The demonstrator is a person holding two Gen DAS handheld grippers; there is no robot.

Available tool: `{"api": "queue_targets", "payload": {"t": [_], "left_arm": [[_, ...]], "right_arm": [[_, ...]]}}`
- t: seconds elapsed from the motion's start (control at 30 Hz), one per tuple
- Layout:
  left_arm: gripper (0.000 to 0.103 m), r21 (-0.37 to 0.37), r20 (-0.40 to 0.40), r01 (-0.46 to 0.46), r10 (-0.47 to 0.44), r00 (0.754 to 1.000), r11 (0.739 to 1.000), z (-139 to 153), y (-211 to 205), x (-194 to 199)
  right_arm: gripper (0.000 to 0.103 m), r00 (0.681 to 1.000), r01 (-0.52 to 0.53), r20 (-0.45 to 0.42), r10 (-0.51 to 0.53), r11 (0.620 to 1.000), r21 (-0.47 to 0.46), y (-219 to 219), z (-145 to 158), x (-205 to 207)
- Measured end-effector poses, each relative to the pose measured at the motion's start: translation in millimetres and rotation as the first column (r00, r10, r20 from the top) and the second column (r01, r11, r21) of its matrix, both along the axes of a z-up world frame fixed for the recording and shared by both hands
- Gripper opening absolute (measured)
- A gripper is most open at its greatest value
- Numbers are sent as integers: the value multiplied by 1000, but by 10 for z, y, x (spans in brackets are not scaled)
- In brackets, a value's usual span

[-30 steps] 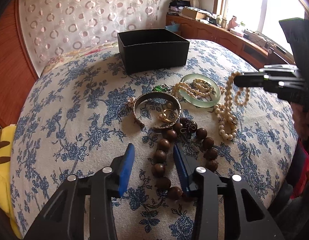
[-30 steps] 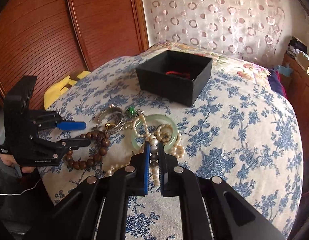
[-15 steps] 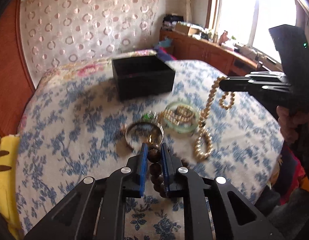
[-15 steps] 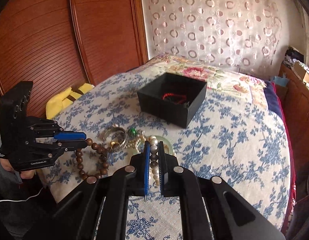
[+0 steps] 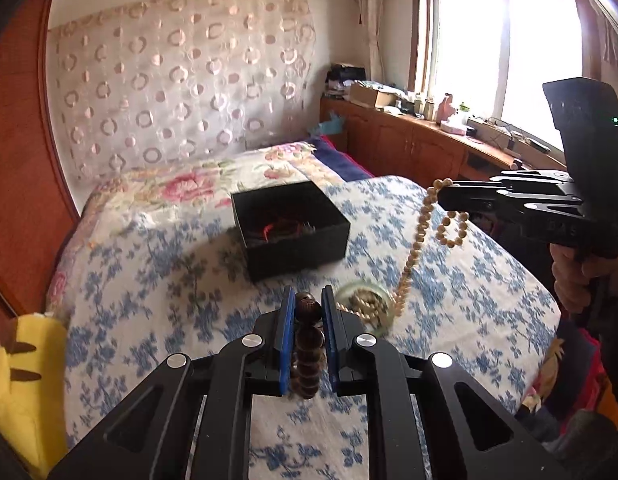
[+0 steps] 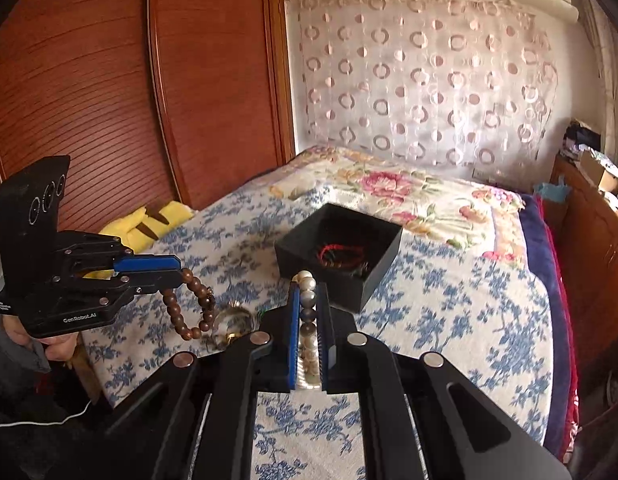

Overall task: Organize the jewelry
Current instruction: 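Lift and carry the bead bracelet and pearl necklace over the black box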

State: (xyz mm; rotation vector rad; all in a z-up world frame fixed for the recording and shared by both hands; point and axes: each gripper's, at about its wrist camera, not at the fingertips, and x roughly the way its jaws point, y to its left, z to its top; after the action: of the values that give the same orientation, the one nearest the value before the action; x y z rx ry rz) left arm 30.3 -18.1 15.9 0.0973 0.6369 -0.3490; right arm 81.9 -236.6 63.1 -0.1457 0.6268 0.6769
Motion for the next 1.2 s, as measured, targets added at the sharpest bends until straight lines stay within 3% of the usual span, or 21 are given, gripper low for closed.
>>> {"api": "queue_targets", "payload": {"t": [0.5, 1.2], "left_arm": [[12, 14, 65, -40, 39, 997, 999, 326, 64, 293], [12, 30, 92, -58, 55, 994, 998, 517, 59, 727]], "right_arm": [[9, 998, 17, 65, -16, 1000, -15, 132, 318, 390], [9, 996, 74, 53, -72, 996, -43, 393, 440, 1295]]}}
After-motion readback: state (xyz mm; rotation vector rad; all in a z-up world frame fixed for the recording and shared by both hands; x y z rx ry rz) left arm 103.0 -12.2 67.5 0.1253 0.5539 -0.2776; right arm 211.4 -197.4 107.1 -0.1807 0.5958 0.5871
